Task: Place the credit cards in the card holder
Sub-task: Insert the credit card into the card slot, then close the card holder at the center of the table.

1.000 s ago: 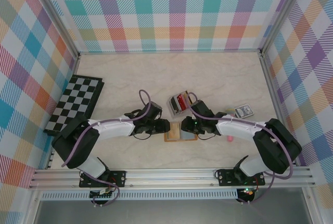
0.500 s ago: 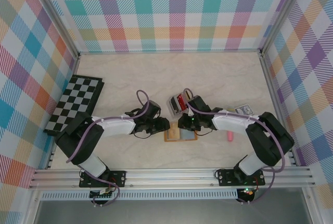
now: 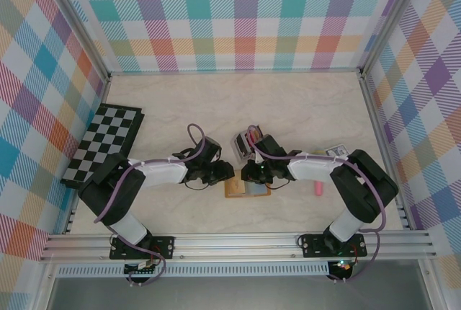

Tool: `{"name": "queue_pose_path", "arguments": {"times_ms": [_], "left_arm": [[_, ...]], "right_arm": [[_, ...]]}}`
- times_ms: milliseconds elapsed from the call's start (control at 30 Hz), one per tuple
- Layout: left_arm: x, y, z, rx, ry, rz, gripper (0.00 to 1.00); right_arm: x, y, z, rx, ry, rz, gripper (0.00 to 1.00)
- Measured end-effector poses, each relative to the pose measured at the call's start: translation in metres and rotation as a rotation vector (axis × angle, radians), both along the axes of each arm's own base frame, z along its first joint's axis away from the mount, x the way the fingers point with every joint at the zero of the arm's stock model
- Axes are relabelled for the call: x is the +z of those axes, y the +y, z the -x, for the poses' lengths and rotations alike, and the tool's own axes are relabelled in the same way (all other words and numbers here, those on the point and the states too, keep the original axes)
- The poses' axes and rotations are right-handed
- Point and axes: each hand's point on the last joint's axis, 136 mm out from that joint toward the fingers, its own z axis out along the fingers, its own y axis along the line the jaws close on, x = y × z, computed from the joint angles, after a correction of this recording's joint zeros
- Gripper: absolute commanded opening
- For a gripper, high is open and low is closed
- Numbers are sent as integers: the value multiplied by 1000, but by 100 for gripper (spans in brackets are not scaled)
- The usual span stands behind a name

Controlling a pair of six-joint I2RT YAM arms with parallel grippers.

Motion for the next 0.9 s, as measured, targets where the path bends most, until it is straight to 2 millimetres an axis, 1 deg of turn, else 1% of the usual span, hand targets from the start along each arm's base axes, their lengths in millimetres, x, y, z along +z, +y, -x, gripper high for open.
{"name": "queue_pose_path", "arguments": {"times_ms": [67,100,133,200,267,300,367,467,633,700,733,800,900], "left_arm": [[0,0,0,0,1,-1,37],[0,0,0,1,1,-2,37],[-1,0,0,1,1,-2,37],[0,0,0,1,0,-2,37],[-1,0,0,1,1,-2,39],[0,0,0,1,1,-2,39],[0,0,0,1,1,-2,40],[0,0,-1,1,0,-1,41],[2,-1,-1,-2,2,1,45],[2,-2,-1,-5,4,5,46],[2,-2,0,-6,6,5,46],[2,-3,0,-8,8,7,46],[2,-4,0,-11,15,9,46]], "right_arm": [[3,-8,-1,-20,-15,38,26],[8,-15,-2,-34,-29,63,30],[14,-21,-3,-48,-51,85,37],[27,-36,-5,-78,-100,135,48],[35,-51,-7,-105,-133,202,56],[37,-58,-8,-115,-140,241,59],[36,-68,-9,-123,-138,308,63],[27,-77,-7,-111,-101,391,65],[7,-77,-1,-79,-31,467,65],[1,-76,0,-68,-12,490,61],[-1,-76,0,-67,-8,498,58],[-2,-78,0,-70,-4,511,43],[-3,-83,1,-74,-3,533,30]]}}
